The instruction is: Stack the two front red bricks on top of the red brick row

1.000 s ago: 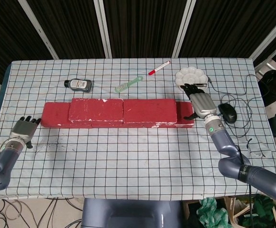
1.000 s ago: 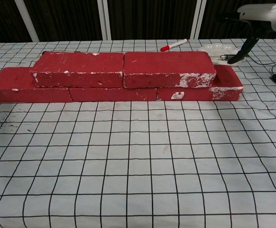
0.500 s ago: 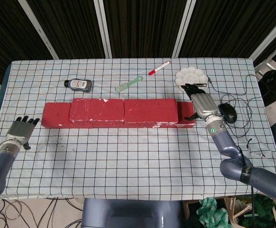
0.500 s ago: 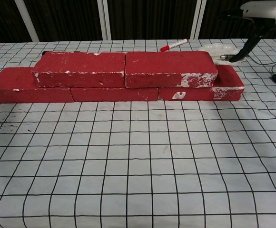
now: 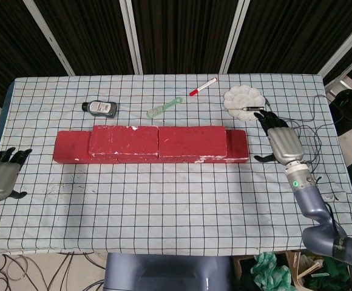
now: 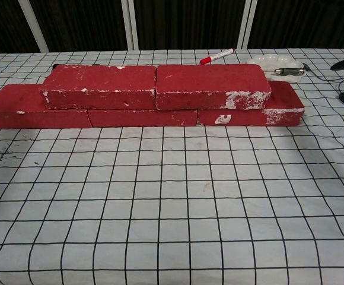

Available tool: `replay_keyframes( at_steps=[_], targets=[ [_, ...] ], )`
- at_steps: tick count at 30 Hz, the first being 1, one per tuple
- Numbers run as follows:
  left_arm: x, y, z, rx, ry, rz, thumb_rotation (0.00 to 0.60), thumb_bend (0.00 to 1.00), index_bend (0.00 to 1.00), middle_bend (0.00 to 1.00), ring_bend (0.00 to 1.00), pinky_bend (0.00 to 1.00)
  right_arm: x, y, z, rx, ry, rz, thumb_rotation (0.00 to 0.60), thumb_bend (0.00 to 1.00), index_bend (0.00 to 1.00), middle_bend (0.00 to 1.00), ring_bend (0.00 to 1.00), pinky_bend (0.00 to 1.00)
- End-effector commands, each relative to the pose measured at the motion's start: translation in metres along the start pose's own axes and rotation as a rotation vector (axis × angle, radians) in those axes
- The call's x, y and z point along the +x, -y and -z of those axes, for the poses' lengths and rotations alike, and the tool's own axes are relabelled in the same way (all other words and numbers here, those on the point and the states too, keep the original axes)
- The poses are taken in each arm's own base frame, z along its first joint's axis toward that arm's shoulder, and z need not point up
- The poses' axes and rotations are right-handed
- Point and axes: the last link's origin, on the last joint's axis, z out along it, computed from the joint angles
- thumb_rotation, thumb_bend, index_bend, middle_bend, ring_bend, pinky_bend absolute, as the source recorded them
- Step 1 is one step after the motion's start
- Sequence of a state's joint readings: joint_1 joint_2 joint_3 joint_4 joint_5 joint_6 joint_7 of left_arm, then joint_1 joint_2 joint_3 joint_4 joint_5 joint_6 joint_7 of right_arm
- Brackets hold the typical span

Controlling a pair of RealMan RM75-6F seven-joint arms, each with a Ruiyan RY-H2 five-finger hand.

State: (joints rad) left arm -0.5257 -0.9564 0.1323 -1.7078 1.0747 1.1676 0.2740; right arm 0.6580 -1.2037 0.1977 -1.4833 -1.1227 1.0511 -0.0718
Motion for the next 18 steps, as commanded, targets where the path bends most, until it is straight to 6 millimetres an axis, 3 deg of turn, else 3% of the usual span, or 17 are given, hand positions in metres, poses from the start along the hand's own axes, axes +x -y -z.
replay_keyframes(
  at_steps=[1, 6, 11, 15, 18],
  targets=[
    [-0.016, 0.024, 0.045, -0.033, -0.064, 0.082, 0.600, 0.05, 0.07, 0.12, 0.00, 0.09, 0.000, -0.025, 0.055, 0.005, -0.052, 0.060, 0.600, 0.00, 0.00, 0.02, 0.00, 0.14],
    [-0.033, 0.033, 0.082, -0.045, -0.100, 0.164, 0.600, 0.05, 0.07, 0.12, 0.00, 0.05, -0.016, -0.043, 0.133, -0.022, -0.094, 0.062, 0.600, 0.00, 0.00, 0.02, 0.00, 0.14],
    [-0.039, 0.037, 0.102, -0.037, -0.133, 0.192, 0.600, 0.05, 0.08, 0.12, 0.00, 0.03, -0.034, -0.053, 0.191, -0.062, -0.115, 0.107, 0.600, 0.00, 0.00, 0.02, 0.00, 0.14],
    [-0.046, 0.039, 0.112, -0.039, -0.143, 0.225, 0.600, 0.05, 0.09, 0.12, 0.00, 0.03, -0.043, -0.061, 0.216, -0.102, -0.099, 0.116, 0.600, 0.00, 0.00, 0.01, 0.00, 0.14],
    [-0.050, 0.040, 0.116, -0.041, -0.151, 0.235, 0.600, 0.05, 0.09, 0.12, 0.00, 0.03, -0.044, -0.064, 0.220, -0.100, -0.102, 0.132, 0.600, 0.00, 0.00, 0.01, 0.00, 0.14]
  ],
)
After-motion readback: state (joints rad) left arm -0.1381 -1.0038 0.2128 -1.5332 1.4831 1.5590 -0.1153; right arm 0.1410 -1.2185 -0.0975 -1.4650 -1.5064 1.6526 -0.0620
